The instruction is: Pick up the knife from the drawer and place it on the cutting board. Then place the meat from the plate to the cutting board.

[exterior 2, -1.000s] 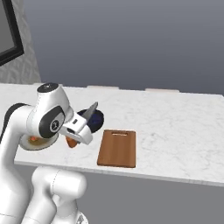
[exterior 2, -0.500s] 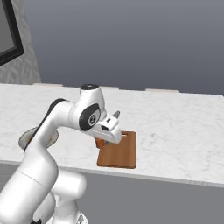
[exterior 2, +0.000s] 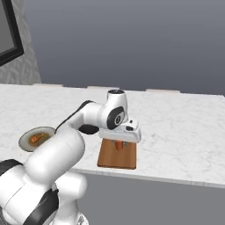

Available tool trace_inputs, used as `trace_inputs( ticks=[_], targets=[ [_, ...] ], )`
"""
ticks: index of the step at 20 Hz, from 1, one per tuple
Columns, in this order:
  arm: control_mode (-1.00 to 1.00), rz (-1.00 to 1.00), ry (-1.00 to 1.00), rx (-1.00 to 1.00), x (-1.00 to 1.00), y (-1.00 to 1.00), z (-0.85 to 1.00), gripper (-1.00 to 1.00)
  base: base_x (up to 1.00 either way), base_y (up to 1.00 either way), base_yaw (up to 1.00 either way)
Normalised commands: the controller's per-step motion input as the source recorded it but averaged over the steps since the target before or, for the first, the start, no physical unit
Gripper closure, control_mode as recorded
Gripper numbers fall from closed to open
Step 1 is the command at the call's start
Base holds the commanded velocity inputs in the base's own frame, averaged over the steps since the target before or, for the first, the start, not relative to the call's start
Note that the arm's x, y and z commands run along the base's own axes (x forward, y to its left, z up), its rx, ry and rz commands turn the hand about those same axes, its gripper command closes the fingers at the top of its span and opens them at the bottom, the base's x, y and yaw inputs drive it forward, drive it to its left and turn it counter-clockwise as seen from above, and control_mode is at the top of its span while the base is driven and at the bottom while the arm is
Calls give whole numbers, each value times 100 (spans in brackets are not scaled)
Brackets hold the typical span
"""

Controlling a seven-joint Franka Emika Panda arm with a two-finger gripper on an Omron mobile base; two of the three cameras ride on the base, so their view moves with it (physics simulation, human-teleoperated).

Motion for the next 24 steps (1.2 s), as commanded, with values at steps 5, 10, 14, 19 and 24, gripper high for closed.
trace_inputs(
  ticks=[5,10,14,19,24],
  targets=[
    [-100,4,-1,-1,63,31,-44,100,0,0,0],
    [-100,0,0,0,45,24,-63,100,0,0,0],
    [-100,0,0,0,4,-2,-46,100,0,0,0],
    [-100,0,0,0,-12,-25,-29,100,0,0,0],
    [-100,0,-4,0,4,0,-10,-100,0,0,0]
  ],
)
